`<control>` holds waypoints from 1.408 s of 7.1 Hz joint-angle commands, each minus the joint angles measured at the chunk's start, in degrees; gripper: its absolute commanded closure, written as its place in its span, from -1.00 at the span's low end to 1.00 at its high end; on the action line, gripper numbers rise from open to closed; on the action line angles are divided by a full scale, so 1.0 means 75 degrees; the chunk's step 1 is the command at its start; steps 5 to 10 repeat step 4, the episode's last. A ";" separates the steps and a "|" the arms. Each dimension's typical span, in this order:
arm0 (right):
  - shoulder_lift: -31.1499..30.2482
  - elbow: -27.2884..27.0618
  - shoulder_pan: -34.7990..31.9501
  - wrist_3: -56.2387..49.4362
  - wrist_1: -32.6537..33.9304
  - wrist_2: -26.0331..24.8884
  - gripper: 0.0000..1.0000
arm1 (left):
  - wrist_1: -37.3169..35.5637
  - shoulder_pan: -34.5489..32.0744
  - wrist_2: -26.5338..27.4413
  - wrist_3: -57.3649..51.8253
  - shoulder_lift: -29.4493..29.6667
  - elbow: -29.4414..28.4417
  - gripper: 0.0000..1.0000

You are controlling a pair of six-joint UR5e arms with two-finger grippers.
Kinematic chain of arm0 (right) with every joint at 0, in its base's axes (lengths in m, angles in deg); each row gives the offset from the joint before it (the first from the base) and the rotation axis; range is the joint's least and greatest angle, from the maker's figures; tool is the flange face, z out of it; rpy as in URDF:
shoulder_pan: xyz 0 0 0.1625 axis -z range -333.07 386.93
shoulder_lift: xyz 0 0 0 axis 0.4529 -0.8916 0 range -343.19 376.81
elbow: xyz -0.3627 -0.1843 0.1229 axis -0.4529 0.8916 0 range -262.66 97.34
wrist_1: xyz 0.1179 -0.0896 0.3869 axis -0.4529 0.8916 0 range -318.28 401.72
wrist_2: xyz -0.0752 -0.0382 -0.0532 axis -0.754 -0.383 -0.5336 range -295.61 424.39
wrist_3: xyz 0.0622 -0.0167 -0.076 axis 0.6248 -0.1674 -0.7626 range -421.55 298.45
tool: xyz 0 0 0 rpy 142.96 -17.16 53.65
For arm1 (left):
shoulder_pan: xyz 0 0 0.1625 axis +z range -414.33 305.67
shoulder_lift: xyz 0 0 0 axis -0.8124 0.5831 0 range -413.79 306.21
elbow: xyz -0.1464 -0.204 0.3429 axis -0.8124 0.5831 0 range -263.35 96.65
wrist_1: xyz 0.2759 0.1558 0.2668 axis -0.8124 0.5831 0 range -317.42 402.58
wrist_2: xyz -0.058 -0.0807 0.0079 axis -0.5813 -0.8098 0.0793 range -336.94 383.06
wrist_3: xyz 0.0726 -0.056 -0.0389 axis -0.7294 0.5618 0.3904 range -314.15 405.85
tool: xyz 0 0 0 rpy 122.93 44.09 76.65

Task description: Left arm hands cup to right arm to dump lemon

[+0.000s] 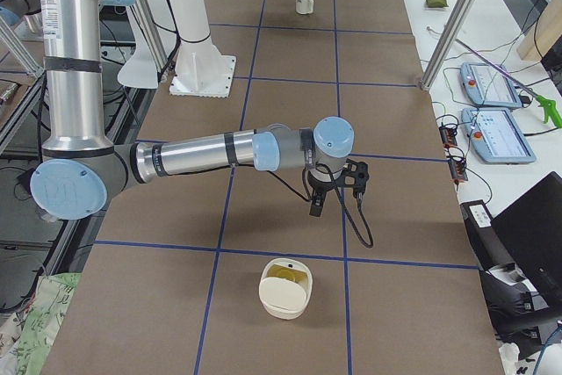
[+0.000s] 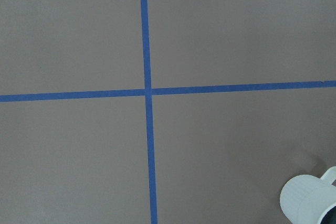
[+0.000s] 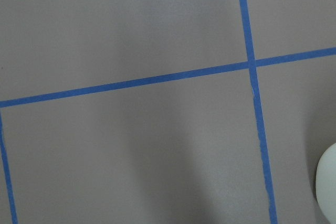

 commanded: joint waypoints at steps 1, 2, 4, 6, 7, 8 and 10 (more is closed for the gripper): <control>0.0018 -0.0029 0.0016 0.0005 -0.0004 0.0008 -0.99 | 0.0000 0.0000 -0.0066 0.0019 0.0005 0.0002 -1.00; 0.0064 -0.0041 0.0028 0.0005 -0.0004 -0.0004 -0.99 | 0.0000 0.0000 -0.0078 0.0031 0.0005 0.0002 -1.00; 0.0065 -0.0041 0.0039 0.0005 0.0008 -0.0004 -0.99 | 0.0000 0.0012 -0.0078 0.0043 0.0017 0.0014 -1.00; 0.0065 -0.0041 0.0039 0.0005 0.0008 -0.0004 -0.99 | 0.0000 0.0012 -0.0078 0.0043 0.0017 0.0014 -1.00; 0.0065 -0.0041 0.0039 0.0005 0.0008 -0.0004 -0.99 | 0.0000 0.0012 -0.0078 0.0043 0.0017 0.0014 -1.00; 0.0065 -0.0041 0.0039 0.0005 0.0008 -0.0004 -0.99 | 0.0000 0.0012 -0.0078 0.0043 0.0017 0.0014 -1.00; 0.0065 -0.0041 0.0039 0.0005 0.0008 -0.0004 -0.99 | 0.0000 0.0012 -0.0078 0.0043 0.0017 0.0014 -1.00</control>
